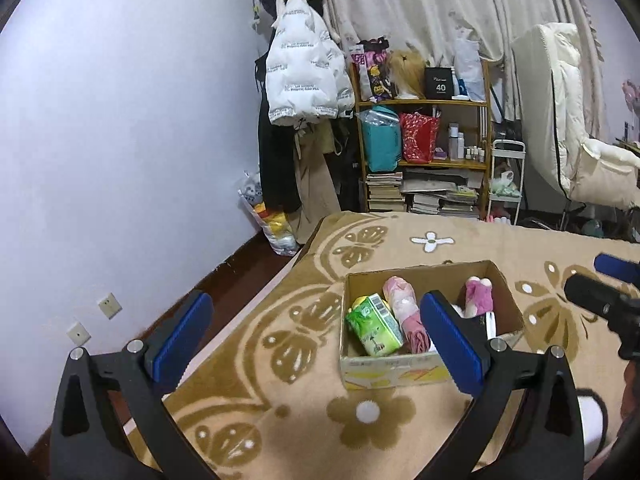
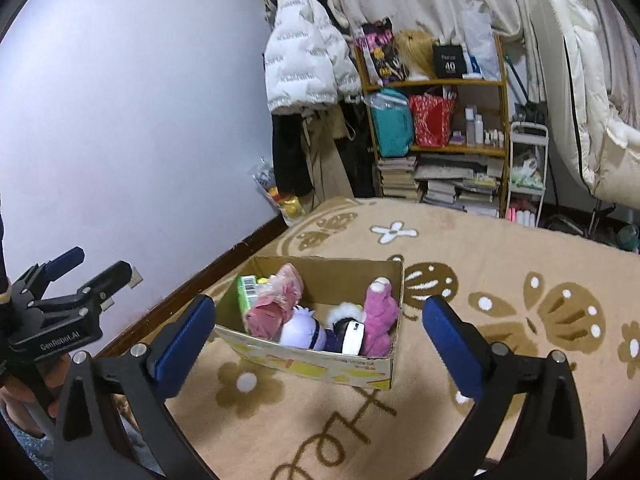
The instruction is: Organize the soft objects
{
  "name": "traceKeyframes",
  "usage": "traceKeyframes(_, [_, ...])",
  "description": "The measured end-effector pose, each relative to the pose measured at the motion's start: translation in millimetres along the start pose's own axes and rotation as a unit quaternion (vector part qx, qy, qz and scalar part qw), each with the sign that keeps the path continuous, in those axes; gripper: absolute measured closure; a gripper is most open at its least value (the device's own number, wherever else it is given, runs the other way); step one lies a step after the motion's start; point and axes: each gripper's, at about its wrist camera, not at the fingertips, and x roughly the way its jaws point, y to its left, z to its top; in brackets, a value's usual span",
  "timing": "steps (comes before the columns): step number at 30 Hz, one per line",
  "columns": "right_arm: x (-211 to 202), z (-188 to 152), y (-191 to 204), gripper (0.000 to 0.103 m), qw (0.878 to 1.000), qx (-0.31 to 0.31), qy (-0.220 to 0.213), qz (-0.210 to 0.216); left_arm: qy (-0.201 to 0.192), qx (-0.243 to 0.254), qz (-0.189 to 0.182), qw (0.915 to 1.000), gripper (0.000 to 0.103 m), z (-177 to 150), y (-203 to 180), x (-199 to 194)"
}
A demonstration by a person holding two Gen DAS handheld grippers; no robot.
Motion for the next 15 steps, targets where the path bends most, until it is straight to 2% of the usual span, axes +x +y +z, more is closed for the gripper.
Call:
traceKeyframes(7, [-27, -10, 11, 0.0, 1.0, -0.013, -0.018, -0.01, -0.012, 0.01, -0.006, 0.9999, 0.0, -9, 4, -33])
traceKeyframes(15, [-35, -27, 8, 0.0, 0.999, -0.002, -0.029, -0.012, -0.01, 0.003, -0.029, 0.9995, 0.0, -30, 6, -45])
